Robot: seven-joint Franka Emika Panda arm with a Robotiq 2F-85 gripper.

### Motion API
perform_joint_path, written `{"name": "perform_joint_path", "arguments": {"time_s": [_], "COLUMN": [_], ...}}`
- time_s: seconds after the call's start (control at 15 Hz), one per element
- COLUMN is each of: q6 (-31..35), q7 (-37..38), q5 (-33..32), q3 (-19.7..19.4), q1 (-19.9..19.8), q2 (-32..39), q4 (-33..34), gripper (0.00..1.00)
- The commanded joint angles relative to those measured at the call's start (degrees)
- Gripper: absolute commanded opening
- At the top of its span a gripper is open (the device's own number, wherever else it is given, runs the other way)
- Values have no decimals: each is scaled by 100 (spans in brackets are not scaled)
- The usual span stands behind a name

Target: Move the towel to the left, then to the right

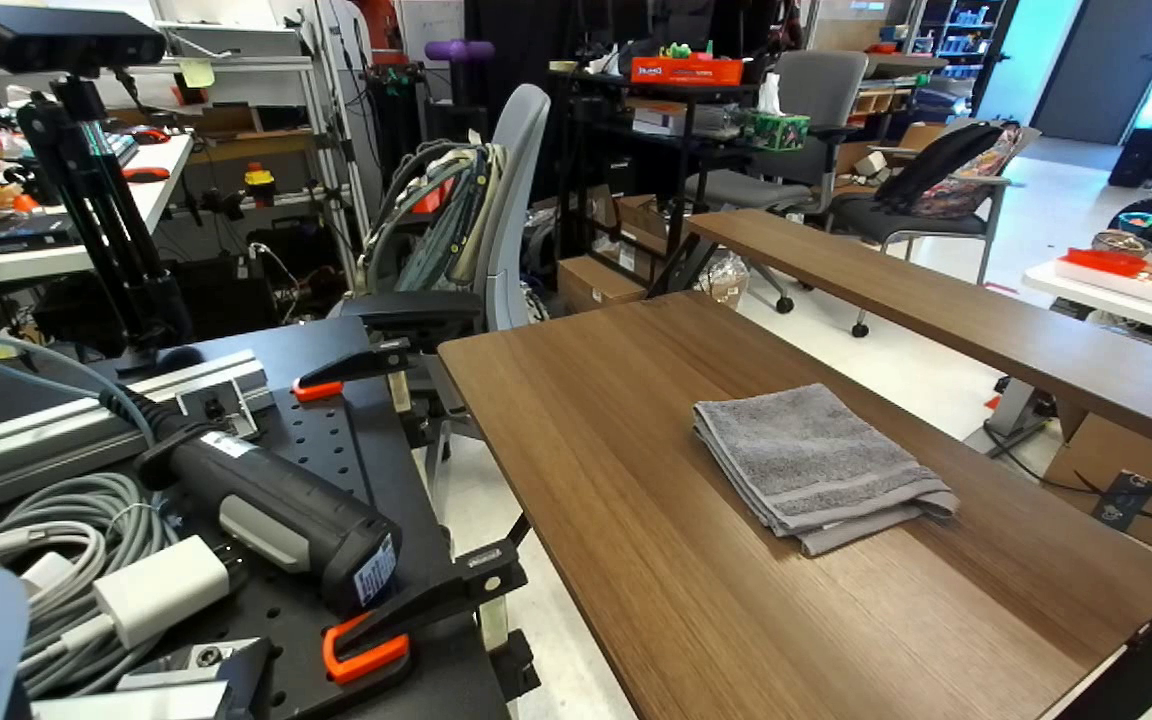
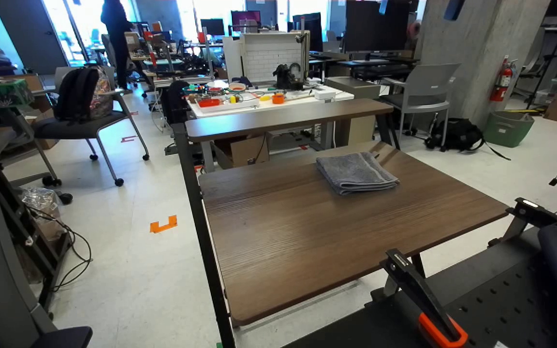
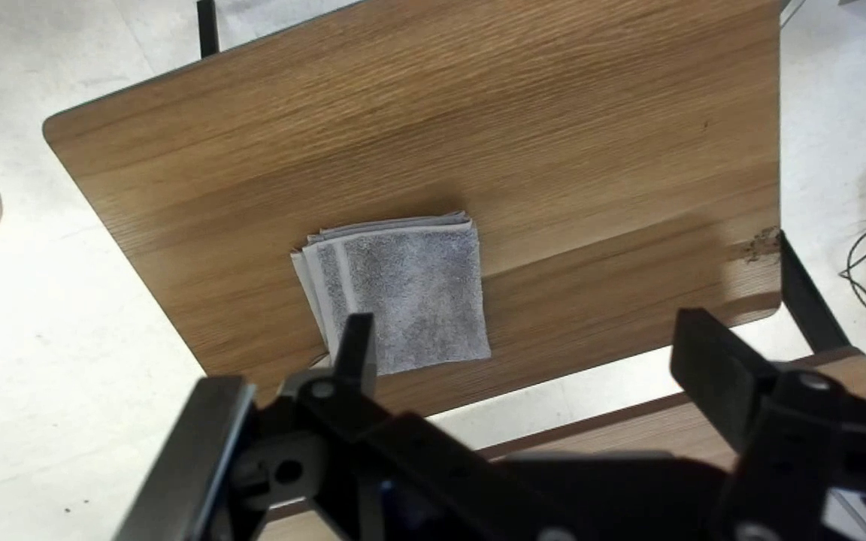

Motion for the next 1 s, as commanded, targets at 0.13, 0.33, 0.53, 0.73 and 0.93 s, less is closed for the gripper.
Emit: {"name": "perform_joint_path", "arguments": {"time_s": [0.13, 0.33, 0.53, 0.73, 0.93], "q6": [851, 921, 872, 902, 938], "q7": [81, 48, -75, -353, -461], "q5": [-484, -430, -230, 49, 204], "q3": [-508, -848, -998, -889, -870], "q1": [-143, -61, -24, -98, -96], "q2": [1963, 2894, 3735, 4492, 5156], "q4": [1128, 1830, 2540, 3141, 3642], "gripper": [100, 100, 100, 100, 100]}}
